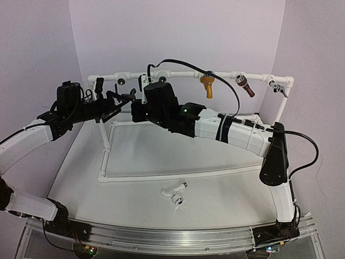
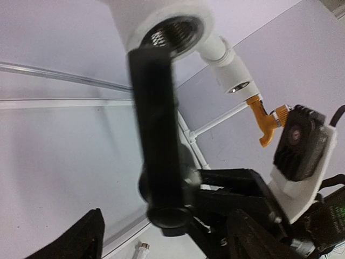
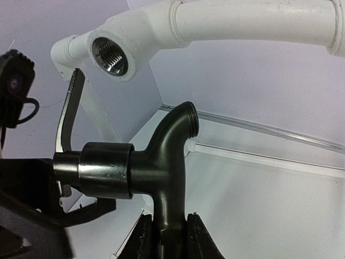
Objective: Install the water faucets
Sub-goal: Pass from the right arm to the left
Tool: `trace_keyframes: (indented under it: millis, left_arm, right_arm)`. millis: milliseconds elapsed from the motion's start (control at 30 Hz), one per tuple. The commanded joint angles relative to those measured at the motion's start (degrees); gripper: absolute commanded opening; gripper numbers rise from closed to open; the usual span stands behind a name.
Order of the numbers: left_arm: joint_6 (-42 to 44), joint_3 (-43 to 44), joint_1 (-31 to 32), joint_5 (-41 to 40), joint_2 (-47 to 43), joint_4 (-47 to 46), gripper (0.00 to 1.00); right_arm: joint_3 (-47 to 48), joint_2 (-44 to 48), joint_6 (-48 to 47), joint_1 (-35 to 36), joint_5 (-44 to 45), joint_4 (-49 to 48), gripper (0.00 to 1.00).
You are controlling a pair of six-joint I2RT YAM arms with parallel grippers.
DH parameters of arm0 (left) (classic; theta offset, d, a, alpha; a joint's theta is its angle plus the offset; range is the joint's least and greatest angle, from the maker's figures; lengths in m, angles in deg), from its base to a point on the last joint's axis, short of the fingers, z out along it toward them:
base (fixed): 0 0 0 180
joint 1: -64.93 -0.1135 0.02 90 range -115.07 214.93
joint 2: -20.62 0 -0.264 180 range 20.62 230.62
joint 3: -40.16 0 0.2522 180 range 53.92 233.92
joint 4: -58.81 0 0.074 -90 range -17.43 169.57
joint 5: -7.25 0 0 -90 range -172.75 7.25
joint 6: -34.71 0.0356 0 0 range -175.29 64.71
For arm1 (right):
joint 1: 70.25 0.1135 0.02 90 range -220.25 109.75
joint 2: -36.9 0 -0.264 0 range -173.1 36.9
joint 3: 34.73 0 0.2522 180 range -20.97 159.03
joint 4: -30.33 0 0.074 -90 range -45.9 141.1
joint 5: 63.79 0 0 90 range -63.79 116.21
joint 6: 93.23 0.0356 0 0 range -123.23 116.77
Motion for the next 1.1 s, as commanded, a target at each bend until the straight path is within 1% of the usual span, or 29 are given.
trace_keyframes:
  millis: [0, 67, 167, 233, 367, 467, 533, 600, 633, 700, 733, 767, 833, 900, 1000, 1067]
  left_arm:
    - [-1.14, 0.52, -0.29, -1.2, -2.65, -5.61, 0.86]
    - [-1.4, 0.73, -0.38, -2.23, -2.67, -5.22, 0.82]
    - [-1.55, 1.44, -0.5, -3.52, -2.32, -5.31, 0.66]
    - [-1.92, 2.08, -0.57, -3.7, -1.7, -5.23, 0.58]
    - [-2.11, 2.68, -0.52, -4.02, -1.52, -5.25, 0.48]
    - [-1.84, 2.93, -0.57, -3.84, -1.46, -5.1, 0.28]
    - [-1.76, 3.11, -0.56, -3.52, -1.12, -4.59, 0.2]
    - [-1.01, 3.05, -0.54, -3.64, -1.09, -4.02, 0.08]
    - [-0.33, 3.06, -0.53, -3.97, -1.26, -3.4, 0.03]
    - [2.02, 2.8, -0.6, -3.96, -1.72, -2.72, 0.0]
    - [3.5, 2.61, -0.7, -3.46, -1.9, -2.63, 0.0]
    - [5.26, 2.61, -0.81, -2.41, -1.87, -1.36, 0.0]
    - [9.06, 3.05, -0.9, -1.16, -1.62, 1.73, 0.0]
    - [12.27, 3.49, -0.89, 1.64, -1.35, 3.43, 0.0]
    - [18.16, 3.76, -0.91, 10.29, -0.79, 4.26, 0.0]
    - [23.04, 3.65, -0.92, 13.0, -0.93, 6.0, 0.0]
  right_arm:
    - [0.0, 0.36, 0.07, 0.67, 0.47, -2.38, 0.0]
    - [0.34, 0.2, -0.01, 0.83, -0.1, -2.35, 0.0]
    - [0.28, 0.23, -0.22, 1.14, -0.36, -2.29, 0.0]
    - [0.37, 0.38, -0.34, 1.23, -0.42, -2.29, 0.0]
    - [0.44, 0.45, -0.8, 1.52, -0.85, -2.29, 0.0]
    - [0.03, 0.87, -1.09, 1.72, -0.42, -2.29, 0.0]
    - [0.23, 0.93, -1.35, 1.71, -0.59, -2.29, 0.0]
    - [0.37, 0.95, -2.04, 1.77, -1.4, -2.12, 0.02]
    - [0.05, 1.28, -2.64, 1.74, -1.74, -1.91, 0.12]
    - [-1.99, 3.25, -5.23, 1.75, -3.83, -1.74, 0.57]
    - [-4.11, 4.52, -7.79, 1.68, -5.34, -1.72, 0.74]
    - [-6.47, 6.24, -10.74, 1.63, -7.41, -1.7, 0.81]
    - [-12.44, 11.01, -14.82, 1.62, -9.83, -1.74, 0.89]
    - [-17.76, 15.47, -18.88, 1.45, -13.77, -1.66, 0.94]
    - [-20.16, 19.73, -28.83, 1.3, -19.38, 2.74, 0.97]
    - [-20.56, 21.3, -33.32, 0.61, -21.27, 5.44, 0.98]
